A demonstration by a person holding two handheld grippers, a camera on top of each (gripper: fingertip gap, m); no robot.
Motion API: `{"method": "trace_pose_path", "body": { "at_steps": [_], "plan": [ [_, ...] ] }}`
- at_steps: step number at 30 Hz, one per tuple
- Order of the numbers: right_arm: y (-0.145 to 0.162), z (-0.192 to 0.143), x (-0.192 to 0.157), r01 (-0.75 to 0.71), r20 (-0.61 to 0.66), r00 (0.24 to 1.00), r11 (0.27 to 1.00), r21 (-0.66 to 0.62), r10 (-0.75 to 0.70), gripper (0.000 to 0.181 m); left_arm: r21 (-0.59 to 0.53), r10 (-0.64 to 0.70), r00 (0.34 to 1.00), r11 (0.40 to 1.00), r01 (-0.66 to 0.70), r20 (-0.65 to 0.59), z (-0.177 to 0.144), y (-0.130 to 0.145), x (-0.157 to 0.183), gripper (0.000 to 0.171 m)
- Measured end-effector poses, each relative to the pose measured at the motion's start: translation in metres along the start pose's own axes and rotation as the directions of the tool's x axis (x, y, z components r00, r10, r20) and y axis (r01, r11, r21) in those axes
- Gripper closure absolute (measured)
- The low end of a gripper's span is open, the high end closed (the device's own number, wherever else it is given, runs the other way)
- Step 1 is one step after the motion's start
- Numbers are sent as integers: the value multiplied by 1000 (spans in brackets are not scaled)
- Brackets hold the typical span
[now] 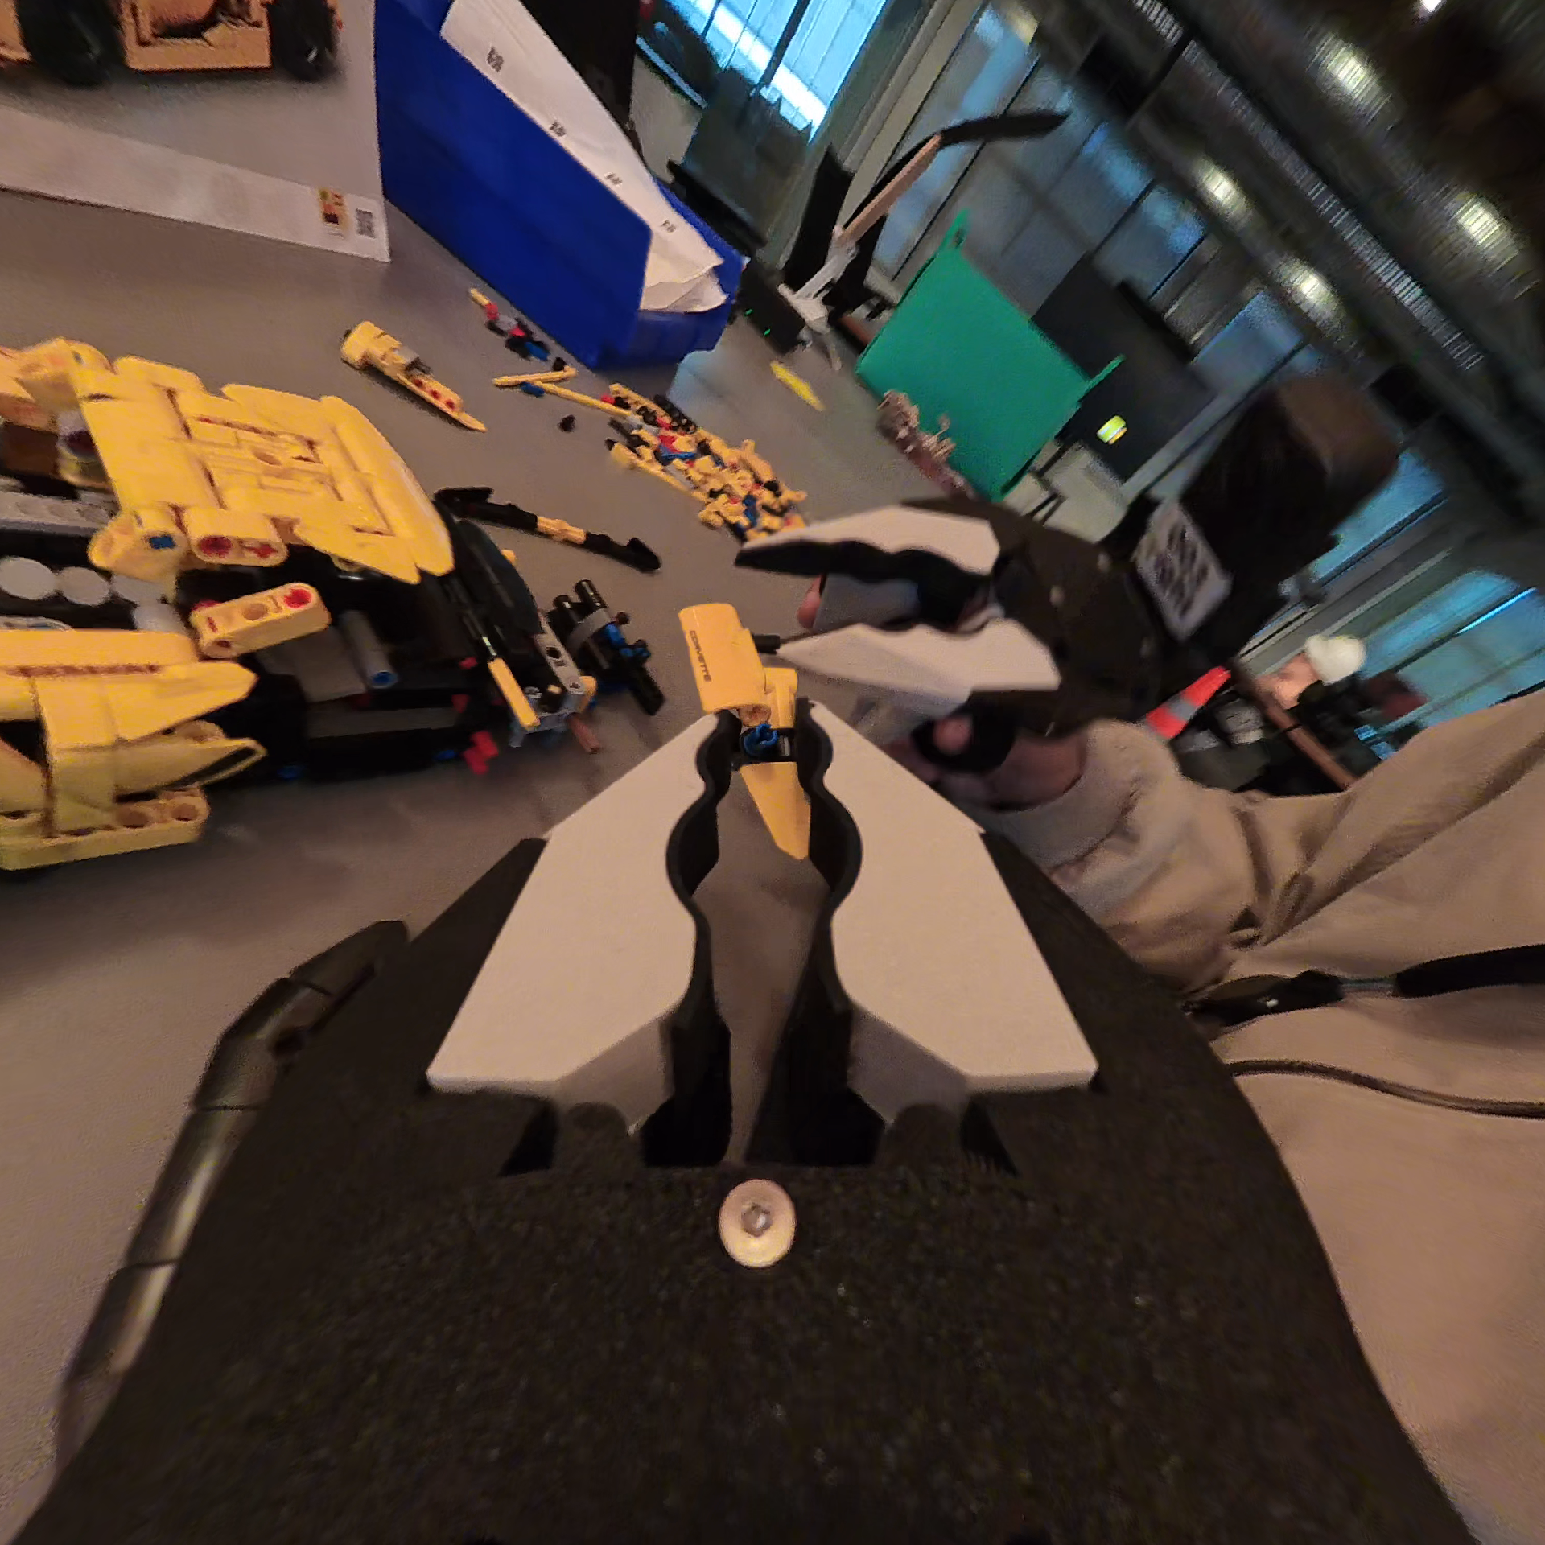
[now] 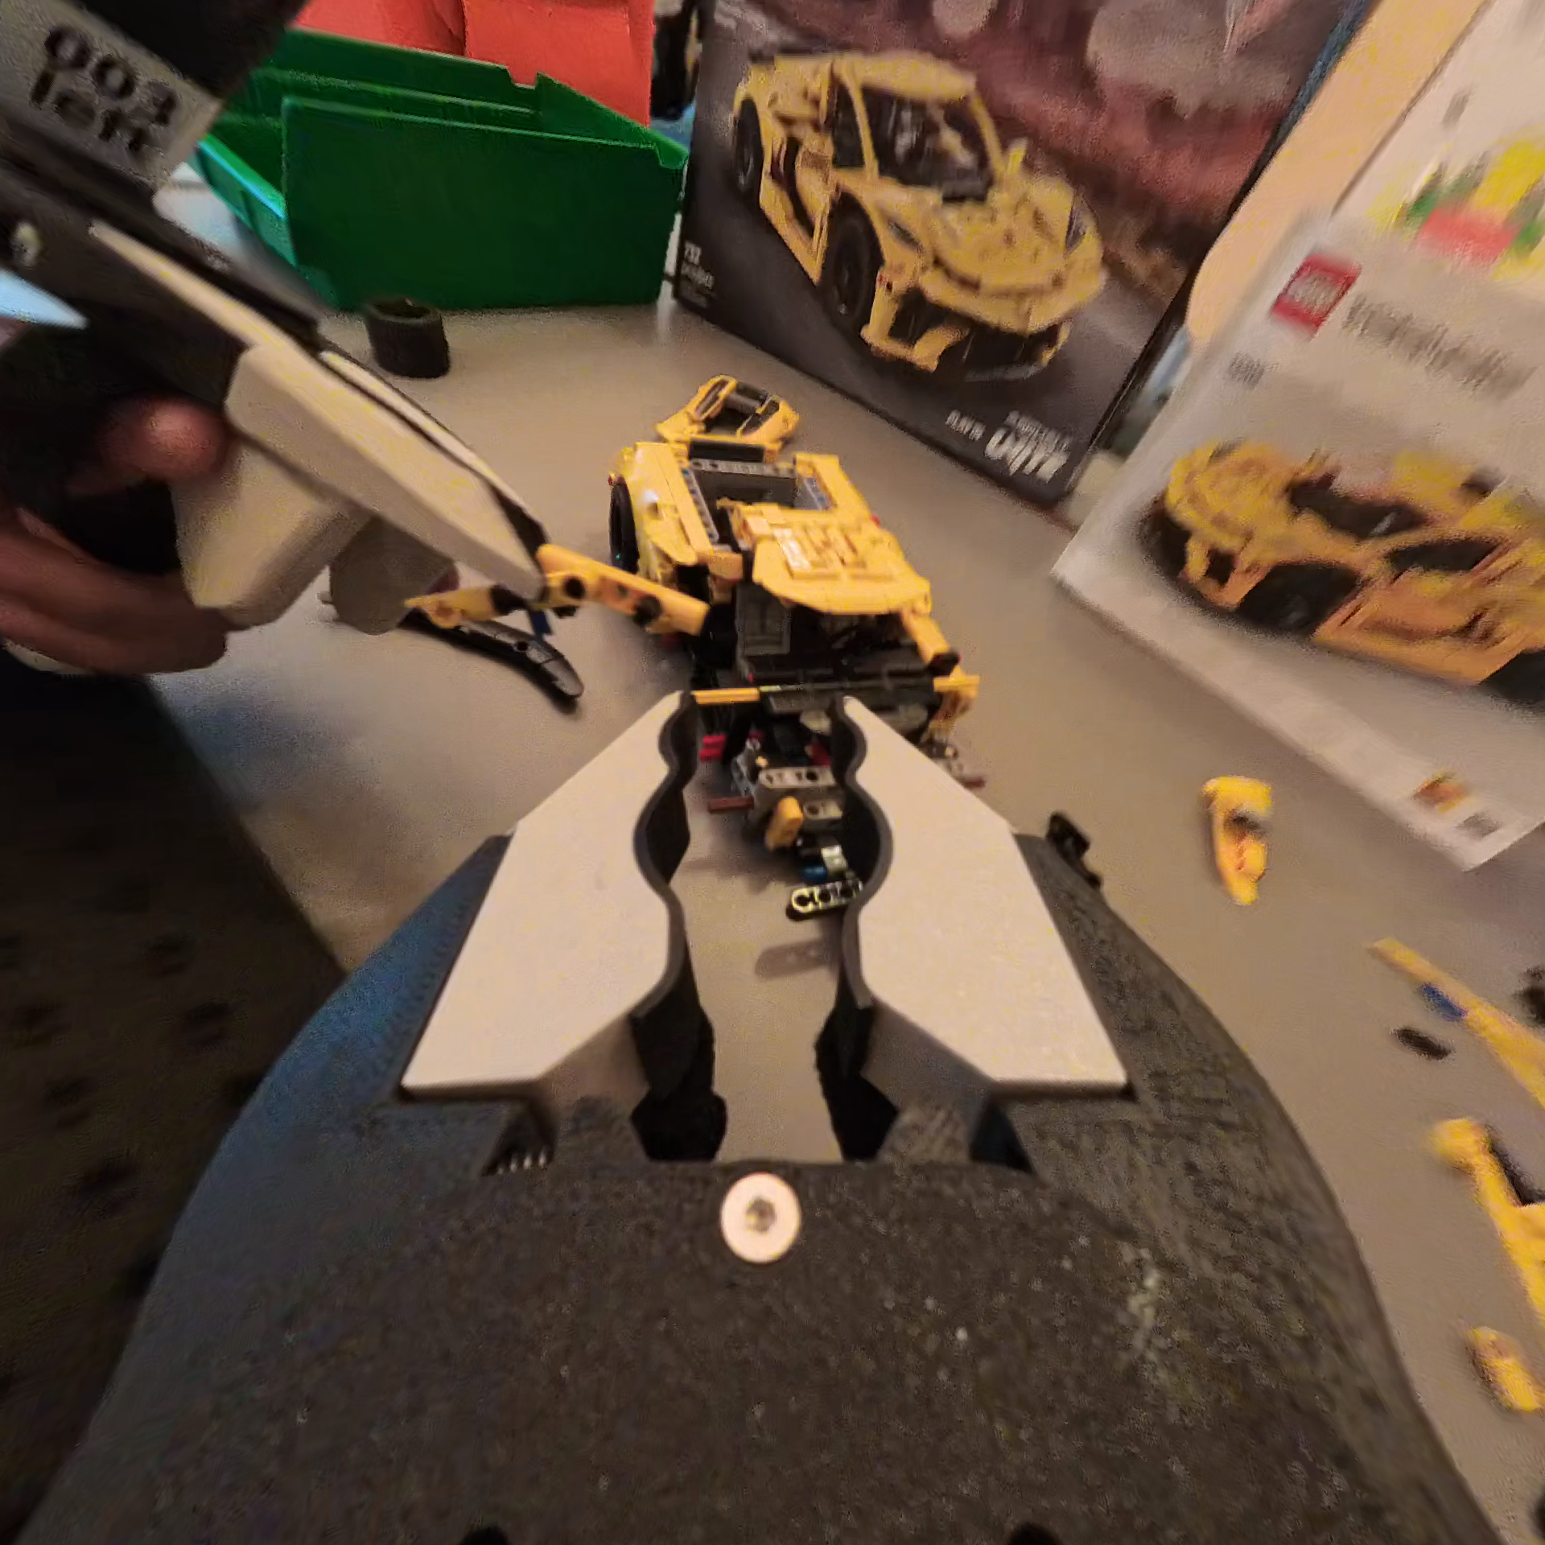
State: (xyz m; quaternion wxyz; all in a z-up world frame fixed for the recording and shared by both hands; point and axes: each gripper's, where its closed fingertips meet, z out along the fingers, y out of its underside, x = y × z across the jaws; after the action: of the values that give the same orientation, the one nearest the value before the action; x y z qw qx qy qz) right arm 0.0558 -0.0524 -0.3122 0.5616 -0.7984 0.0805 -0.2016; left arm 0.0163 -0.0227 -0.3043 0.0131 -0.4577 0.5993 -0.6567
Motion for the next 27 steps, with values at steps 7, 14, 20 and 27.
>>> {"method": "trace_pose_path", "body": {
  "at_steps": [7, 14, 20, 27],
  "plan": [
    [-9, 7, -29, 371, -64, 927, 929, 18, -369, 159, -43, -72, 997, 997, 71, -22, 6, 12, -1, 158],
    [2, 9, -33, 444, -51, 894, 896, -24, -445, 180, -101, -11, 1000, 995, 13, 19, 8, 21, -3, 159],
    [9, 10, -38, 499, -42, 865, 866, -41, -500, 180, -100, -25, 1000, 995, 27, 19, 7, 21, -5, 160],
    [19, 10, -40, 516, -12, 855, 853, -73, -519, 171, -120, -18, 999, 993, 22, 38, 7, 24, -8, 160]
  ]
}}
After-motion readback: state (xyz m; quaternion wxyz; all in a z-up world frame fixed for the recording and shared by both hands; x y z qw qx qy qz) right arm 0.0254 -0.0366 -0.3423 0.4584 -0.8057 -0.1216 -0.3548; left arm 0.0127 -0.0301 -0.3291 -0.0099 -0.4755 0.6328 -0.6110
